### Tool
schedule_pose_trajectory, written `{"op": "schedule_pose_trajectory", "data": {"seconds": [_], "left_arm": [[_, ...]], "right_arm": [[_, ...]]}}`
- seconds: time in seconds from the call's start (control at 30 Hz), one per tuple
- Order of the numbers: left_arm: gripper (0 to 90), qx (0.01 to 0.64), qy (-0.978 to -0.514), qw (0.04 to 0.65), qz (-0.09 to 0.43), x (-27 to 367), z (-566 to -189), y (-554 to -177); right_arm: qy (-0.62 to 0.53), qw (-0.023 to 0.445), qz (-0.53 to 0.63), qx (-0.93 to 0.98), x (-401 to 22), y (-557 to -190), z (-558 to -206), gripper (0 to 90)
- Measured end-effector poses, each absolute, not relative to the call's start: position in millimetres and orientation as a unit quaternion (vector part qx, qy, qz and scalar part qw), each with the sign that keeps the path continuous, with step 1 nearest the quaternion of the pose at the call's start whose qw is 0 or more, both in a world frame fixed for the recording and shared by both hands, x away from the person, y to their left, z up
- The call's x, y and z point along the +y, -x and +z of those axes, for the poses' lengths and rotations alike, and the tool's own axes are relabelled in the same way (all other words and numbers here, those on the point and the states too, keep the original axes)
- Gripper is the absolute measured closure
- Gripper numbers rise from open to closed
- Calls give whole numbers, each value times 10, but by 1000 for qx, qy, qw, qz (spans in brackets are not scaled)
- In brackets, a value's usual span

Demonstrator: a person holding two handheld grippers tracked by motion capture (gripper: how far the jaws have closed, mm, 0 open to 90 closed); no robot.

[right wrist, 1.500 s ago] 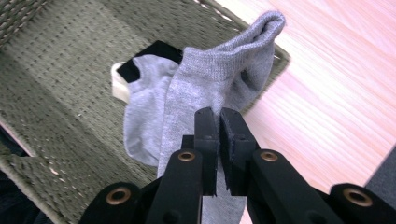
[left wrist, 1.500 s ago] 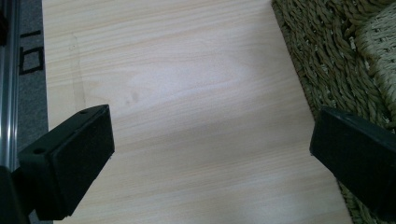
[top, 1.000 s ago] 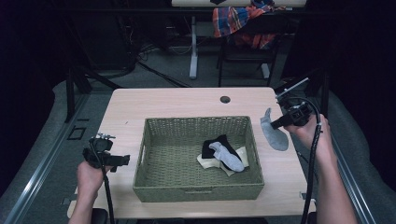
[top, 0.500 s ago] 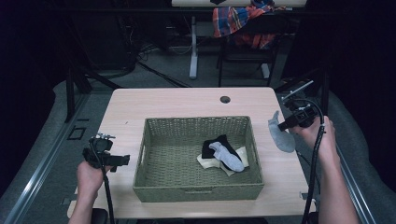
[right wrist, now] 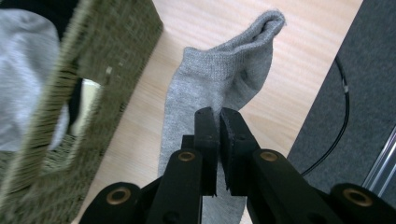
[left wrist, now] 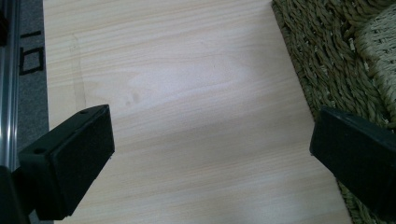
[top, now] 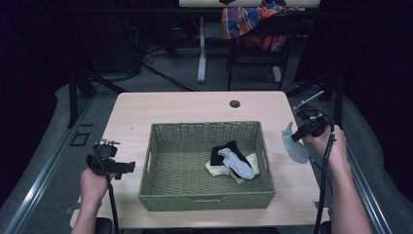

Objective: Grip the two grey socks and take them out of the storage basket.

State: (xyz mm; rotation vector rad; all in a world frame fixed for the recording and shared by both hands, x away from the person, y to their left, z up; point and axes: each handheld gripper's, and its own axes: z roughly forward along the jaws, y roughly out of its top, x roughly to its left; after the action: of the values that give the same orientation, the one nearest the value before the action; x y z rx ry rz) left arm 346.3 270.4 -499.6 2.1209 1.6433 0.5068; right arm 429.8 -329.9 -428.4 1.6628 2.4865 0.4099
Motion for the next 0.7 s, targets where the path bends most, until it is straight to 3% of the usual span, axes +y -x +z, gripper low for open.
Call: {"op": "schedule_pose_trajectory", "data": {"seconds": [0.4, 0.7], "left_arm": [[0, 589, -761, 204, 179, 2703, -4995, -3463], [0, 589, -761, 204, 181, 2703, -4995, -3462]], "right_arm": [[-557, 32, 106, 823, -3275, -4432, -4773, 861], [-557, 35, 88, 825, -3244, -4452, -4874, 847]]}}
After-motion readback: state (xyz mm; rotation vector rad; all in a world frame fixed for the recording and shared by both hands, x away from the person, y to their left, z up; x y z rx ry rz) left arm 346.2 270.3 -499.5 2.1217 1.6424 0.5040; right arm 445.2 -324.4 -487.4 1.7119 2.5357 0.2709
